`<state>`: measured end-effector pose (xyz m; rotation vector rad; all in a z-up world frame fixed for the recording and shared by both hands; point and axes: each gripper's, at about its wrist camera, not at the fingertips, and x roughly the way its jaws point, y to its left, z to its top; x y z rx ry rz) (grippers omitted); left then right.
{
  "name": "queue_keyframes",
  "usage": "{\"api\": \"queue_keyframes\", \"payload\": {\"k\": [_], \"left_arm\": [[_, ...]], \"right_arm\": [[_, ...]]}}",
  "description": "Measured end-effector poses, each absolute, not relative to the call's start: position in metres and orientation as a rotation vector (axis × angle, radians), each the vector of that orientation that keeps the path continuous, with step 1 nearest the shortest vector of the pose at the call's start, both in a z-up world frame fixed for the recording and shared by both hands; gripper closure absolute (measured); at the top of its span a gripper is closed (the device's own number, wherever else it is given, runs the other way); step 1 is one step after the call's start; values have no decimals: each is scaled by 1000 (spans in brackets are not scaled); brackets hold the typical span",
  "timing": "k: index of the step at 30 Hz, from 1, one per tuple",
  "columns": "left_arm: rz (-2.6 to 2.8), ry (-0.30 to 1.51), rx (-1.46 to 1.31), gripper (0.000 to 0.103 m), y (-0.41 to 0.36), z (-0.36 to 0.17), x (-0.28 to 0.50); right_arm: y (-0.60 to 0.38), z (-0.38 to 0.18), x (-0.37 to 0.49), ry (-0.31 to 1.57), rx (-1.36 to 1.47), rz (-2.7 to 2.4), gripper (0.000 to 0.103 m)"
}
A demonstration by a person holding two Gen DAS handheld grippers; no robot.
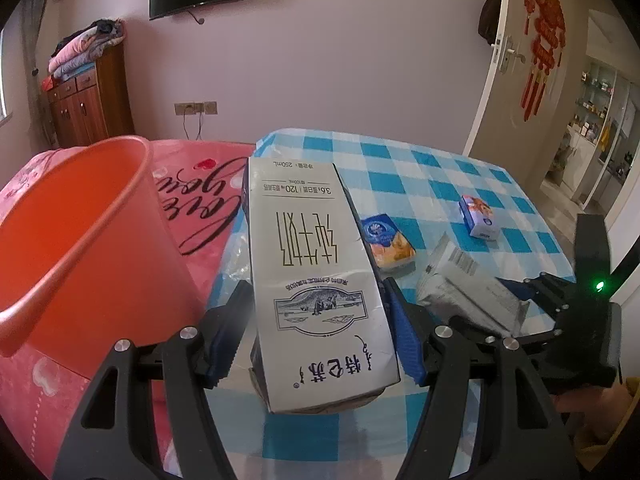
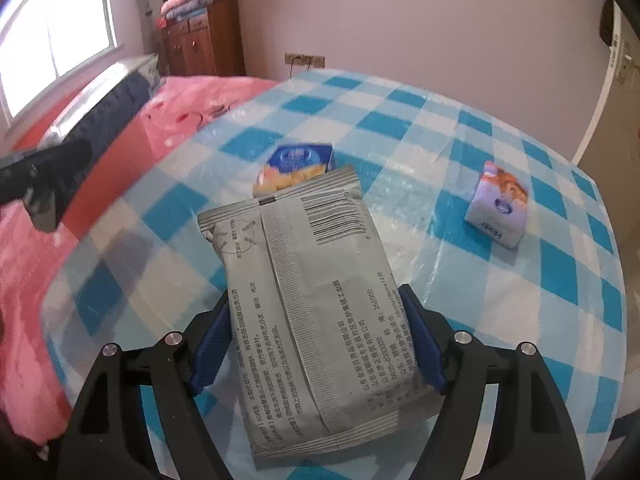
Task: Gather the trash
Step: 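Carry the milk carton and grey wipes pack over the orange bucket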
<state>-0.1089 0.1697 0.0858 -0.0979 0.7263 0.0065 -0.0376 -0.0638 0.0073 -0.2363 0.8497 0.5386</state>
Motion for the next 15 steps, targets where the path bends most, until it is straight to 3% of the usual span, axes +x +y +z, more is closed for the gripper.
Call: {"api": "queue_keyframes", "payload": {"k": [15], "left_arm": [[72, 600, -80, 37, 195, 134, -121]], "right_arm": [[-40, 86, -38, 805, -76, 649, 26]]}}
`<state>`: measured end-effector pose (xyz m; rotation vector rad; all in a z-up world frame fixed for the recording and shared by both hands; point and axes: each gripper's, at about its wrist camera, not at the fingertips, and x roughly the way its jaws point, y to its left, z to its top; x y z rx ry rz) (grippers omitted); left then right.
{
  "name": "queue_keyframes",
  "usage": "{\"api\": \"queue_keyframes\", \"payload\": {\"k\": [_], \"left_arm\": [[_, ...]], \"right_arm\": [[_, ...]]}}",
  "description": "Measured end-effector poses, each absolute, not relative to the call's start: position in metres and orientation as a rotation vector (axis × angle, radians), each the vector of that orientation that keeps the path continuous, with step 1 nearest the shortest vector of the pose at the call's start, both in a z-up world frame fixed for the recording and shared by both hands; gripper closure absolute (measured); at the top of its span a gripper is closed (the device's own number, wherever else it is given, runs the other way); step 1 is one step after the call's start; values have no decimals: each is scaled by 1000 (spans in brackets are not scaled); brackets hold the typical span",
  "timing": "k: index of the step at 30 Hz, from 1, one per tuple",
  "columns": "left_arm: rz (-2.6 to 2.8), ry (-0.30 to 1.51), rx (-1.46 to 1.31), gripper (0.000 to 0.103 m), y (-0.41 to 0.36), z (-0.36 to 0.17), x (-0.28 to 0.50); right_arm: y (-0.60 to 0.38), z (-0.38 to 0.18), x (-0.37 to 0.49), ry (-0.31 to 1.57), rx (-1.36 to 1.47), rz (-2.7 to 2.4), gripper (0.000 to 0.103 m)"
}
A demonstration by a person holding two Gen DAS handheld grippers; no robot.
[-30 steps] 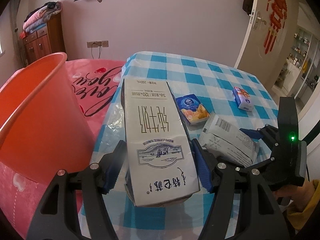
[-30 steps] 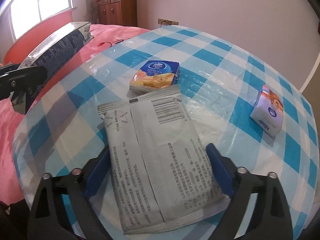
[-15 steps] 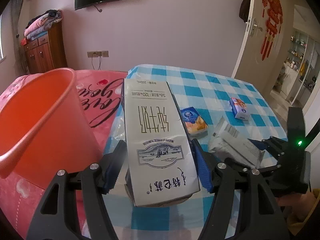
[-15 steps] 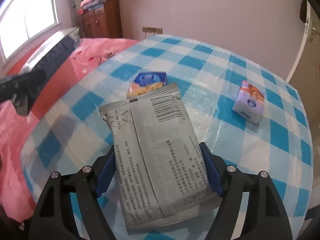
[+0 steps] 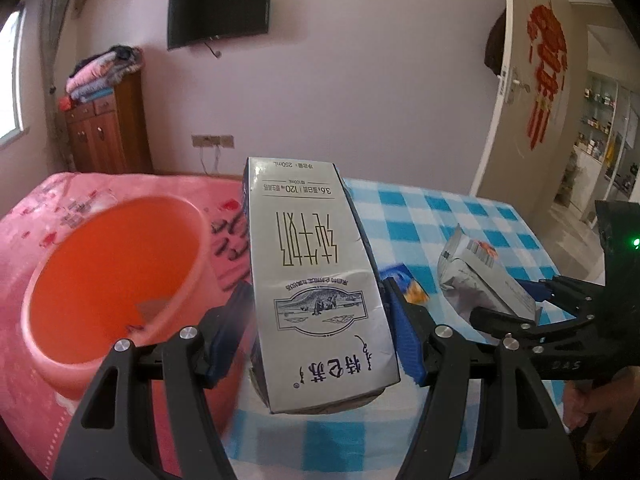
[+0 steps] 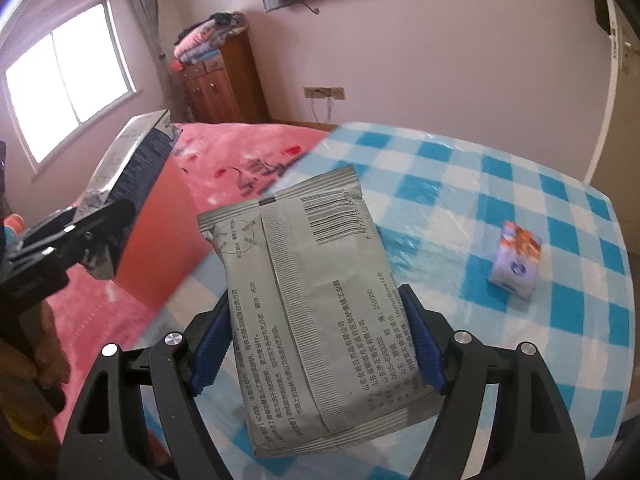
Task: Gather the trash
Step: 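Carry the milk carton and grey wipes pack over the orange bucket, then open both tools over the bucket to drop the carton and wipes pack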
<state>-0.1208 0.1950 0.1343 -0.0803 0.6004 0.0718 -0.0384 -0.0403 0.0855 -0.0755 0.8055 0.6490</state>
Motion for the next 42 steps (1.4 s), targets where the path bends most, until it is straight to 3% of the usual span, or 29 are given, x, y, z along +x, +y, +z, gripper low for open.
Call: {"api": "queue_keyframes", "payload": {"k": [18, 33, 37, 42], "left_arm": [[336, 511, -190, 37, 303, 167, -146], [396, 585, -261, 36, 347, 132, -141], [435, 602, -262, 16, 352, 127, -140], [452, 615, -260, 13, 352, 122, -144]], "right_arm": [[101, 176, -31, 691, -40, 944, 26], [204, 167, -16, 770, -9, 1060, 25], [217, 158, -11, 802, 23, 1059, 17], [199, 154, -2, 805, 126, 1060, 13]]}}
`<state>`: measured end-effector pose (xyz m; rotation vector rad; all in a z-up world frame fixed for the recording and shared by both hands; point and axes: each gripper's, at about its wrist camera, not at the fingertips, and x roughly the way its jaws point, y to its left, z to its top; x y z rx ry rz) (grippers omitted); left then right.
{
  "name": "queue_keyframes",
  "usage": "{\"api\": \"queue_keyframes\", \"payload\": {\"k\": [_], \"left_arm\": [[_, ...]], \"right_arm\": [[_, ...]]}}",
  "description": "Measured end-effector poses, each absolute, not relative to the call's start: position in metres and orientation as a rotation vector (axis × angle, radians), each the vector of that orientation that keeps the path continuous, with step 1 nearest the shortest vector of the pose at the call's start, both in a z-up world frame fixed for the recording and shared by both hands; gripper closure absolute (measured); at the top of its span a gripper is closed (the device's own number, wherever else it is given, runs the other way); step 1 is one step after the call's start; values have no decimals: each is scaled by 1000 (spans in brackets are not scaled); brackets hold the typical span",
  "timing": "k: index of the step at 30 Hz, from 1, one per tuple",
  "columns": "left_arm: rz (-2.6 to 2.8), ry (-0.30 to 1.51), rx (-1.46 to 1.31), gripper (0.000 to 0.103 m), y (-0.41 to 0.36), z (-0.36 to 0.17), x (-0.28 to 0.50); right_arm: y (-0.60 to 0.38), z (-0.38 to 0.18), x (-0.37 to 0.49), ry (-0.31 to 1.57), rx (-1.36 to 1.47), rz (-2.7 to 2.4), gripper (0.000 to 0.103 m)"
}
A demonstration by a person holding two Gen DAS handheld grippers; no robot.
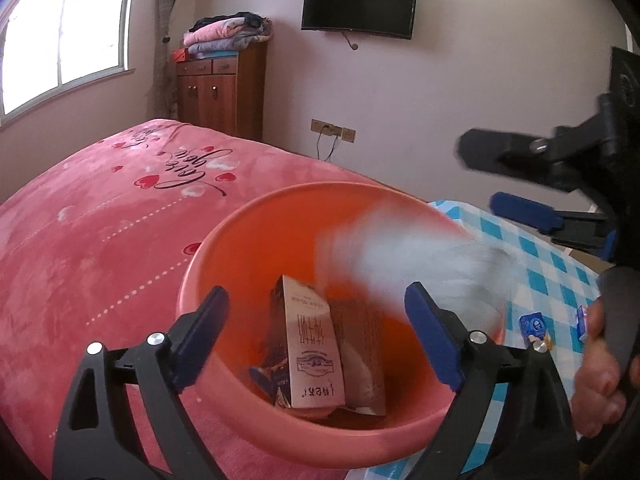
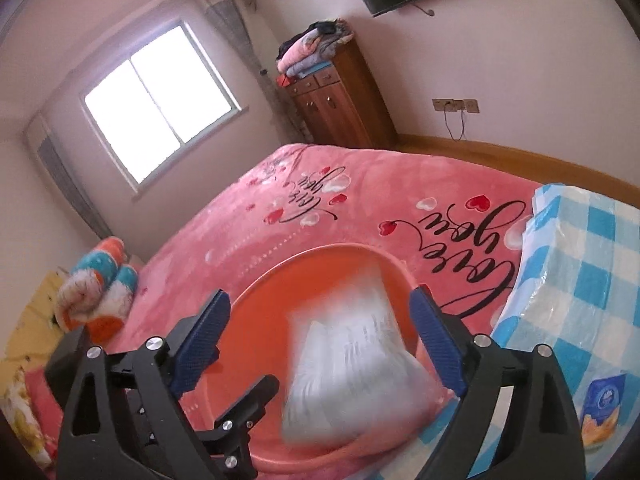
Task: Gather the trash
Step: 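Open both tools over the bucket to drop the carton and wipes pack, then move both tools back over the table to the two tissue packs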
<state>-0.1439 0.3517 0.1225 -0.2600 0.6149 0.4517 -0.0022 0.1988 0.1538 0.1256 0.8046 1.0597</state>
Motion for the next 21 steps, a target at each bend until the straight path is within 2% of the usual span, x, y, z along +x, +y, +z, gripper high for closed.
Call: {"api": "queue_keyframes", "payload": {"k": [8, 21], "left_arm": [[440, 587, -270, 12, 349, 125, -152], [356, 514, -227, 12, 313, 137, -151]], "right_arm": [[150, 160, -11, 707, 128, 969, 12], [74, 133, -37, 635, 94, 821, 12]]}}
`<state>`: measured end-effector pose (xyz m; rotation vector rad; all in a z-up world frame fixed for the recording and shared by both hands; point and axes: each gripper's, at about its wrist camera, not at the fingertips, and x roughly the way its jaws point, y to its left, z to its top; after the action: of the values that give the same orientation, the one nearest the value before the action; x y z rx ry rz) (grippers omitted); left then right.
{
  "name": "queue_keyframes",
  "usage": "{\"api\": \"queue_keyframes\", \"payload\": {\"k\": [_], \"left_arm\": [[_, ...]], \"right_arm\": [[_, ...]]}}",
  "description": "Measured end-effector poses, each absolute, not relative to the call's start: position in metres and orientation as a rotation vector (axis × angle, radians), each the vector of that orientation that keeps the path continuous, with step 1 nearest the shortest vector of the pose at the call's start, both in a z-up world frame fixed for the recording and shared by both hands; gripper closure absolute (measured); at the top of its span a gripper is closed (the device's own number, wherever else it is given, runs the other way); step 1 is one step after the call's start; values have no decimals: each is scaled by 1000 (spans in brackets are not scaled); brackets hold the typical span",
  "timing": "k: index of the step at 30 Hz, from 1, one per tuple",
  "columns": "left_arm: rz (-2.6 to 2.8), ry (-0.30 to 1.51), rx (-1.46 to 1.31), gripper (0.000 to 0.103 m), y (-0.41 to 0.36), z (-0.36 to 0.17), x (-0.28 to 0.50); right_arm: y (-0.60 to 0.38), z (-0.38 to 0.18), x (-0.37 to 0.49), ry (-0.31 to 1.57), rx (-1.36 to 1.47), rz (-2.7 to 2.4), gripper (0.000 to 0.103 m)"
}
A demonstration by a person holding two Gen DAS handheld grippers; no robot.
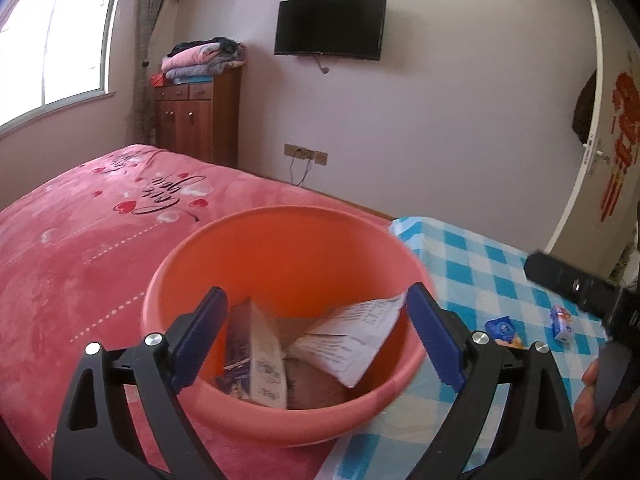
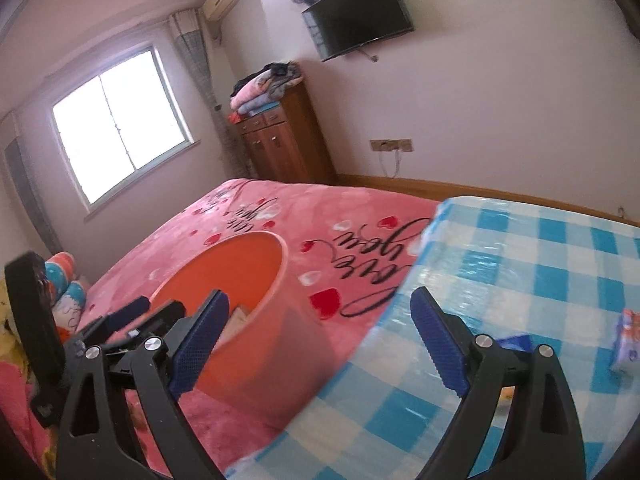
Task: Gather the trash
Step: 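Move both tools back over the table to the two tissue packs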
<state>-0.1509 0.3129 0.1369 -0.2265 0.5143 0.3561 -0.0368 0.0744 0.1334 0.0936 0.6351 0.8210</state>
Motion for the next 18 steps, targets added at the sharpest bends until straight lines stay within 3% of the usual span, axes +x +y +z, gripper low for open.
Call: {"api": "queue_keyframes", "payload": {"k": [7, 18], "left_arm": [[294, 500, -210, 12, 288, 141, -149], [188, 501, -184, 12, 249, 140, -151]], "right_arm": [[35, 130, -45, 575, 115, 748, 6], [1, 122, -60, 574, 106, 666, 5]]}}
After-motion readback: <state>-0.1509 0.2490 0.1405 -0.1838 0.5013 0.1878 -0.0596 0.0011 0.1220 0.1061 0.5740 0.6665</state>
